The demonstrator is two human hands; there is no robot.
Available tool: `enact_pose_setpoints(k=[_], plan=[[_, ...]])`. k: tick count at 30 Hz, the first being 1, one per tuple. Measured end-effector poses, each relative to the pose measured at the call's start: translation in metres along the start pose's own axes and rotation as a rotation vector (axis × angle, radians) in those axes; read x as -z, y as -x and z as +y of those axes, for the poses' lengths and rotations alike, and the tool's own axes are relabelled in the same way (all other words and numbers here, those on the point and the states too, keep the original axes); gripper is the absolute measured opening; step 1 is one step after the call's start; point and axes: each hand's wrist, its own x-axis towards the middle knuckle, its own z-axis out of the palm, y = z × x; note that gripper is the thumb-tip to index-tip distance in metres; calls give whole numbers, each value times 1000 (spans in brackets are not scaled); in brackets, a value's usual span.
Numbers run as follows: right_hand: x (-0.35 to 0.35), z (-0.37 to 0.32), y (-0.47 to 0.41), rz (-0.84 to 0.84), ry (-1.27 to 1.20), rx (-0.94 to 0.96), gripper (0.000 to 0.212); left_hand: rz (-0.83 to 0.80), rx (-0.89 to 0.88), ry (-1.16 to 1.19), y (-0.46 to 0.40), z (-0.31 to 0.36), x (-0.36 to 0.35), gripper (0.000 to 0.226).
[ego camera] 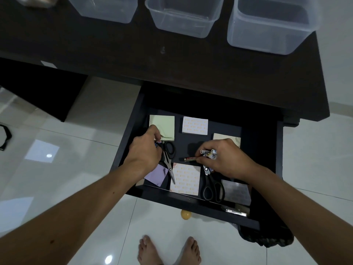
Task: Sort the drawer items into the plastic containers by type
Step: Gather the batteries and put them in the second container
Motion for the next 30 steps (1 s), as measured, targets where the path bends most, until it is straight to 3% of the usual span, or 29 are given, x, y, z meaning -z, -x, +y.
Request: enact_pose_setpoints(k=[7,15,25,30], plan=[[8,2,13,28,-352,-201,7,39,-38,60,-3,-1,-3,22],[21,-1,19,106,-796,-255,8,18,-89,122,-7,-5,-5,23],[28,2,20,153,-1060,-234,13,2,-145,96,-12,-8,-10,21],[34,-3,22,115,-1121,-232,30,16,-179,116,-12,-7,-8,6]])
